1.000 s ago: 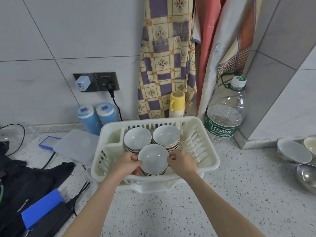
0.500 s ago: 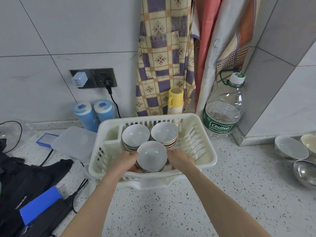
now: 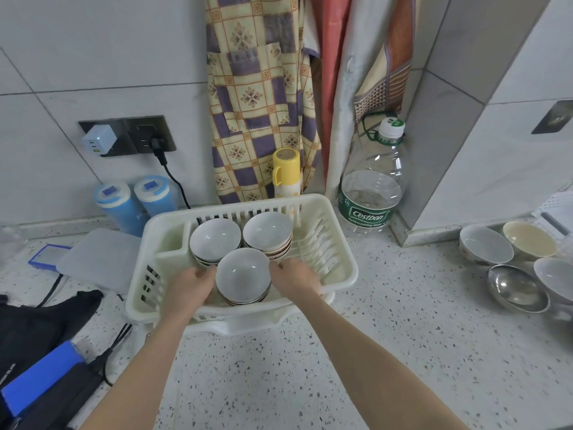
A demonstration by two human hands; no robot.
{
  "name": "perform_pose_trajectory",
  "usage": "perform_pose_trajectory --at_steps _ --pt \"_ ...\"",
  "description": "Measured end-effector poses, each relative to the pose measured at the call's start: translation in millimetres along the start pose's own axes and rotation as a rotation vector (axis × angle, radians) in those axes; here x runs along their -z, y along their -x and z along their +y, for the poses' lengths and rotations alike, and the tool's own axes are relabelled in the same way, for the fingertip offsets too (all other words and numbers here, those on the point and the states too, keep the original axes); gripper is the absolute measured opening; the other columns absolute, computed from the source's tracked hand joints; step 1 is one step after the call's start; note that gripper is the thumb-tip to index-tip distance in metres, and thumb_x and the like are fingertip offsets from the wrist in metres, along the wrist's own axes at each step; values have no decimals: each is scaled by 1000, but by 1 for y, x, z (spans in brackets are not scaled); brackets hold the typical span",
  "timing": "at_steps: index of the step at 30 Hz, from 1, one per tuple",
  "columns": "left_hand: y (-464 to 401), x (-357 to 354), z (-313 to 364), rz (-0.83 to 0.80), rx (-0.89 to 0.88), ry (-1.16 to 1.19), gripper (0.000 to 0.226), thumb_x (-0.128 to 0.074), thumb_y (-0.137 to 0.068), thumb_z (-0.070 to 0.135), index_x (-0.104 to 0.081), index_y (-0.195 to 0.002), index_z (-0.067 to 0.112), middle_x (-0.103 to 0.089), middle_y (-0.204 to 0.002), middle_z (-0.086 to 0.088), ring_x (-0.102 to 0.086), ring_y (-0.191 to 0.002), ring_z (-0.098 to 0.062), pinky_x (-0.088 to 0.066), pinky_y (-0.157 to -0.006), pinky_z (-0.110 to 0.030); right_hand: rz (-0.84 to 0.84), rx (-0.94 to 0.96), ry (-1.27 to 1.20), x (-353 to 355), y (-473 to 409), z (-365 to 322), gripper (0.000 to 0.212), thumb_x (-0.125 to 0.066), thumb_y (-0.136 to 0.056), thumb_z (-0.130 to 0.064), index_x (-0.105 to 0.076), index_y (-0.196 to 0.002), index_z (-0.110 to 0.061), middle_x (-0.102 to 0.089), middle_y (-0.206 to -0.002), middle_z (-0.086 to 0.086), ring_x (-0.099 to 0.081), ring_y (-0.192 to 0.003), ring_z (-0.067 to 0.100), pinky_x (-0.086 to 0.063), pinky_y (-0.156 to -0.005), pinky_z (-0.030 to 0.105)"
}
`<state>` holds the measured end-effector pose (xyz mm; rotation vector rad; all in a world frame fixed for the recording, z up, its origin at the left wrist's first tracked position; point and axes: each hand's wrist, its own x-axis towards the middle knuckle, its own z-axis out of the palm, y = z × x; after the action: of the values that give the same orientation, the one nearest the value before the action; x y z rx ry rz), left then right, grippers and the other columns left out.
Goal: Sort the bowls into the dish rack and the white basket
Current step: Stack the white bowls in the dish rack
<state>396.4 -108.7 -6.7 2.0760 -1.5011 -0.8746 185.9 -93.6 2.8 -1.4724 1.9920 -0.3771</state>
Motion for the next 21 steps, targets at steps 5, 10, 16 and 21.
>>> perform_pose_trajectory --at_steps 5,10,16,21 --pt "21 -2 0 345 -139 43 26 -55 -94 37 -66 -105 17 -64 -96 4 -60 -90 -23 -47 -83 -41 198 190 -357 8 16 12 26 -47 -92 -30 -60 -74 -18 -66 -66 -3 -58 -60 15 -43 -55 27" --pt "39 -7 6 479 -186 357 24 -61 -91 24 -65 -111 11 -68 -109 -11 -60 -97 -25 -48 -91 -42 -104 293 -818 55 29 46 21 -53 -95 -23 -72 -85 -20 -71 -70 -7 -53 -55 -1 -46 -60 15" --pt "110 -74 52 546 -222 663 17 -57 -85 33 -68 -97 27 -65 -94 -4 -58 -84 5 -43 -68 -4 47 158 -997 117 46 148 21 -52 -96 -15 -72 -91 -18 -75 -72 2 -52 -55 6 -43 -56 17" --pt "181 -193 111 386 -136 760 36 -57 -91 11 -68 -82 44 -70 -76 14 -62 -70 7 -47 -65 -5 92 23 -1030 169 64 255 22 -52 -96 -20 -73 -90 -17 -75 -73 3 -51 -54 5 -39 -50 11"
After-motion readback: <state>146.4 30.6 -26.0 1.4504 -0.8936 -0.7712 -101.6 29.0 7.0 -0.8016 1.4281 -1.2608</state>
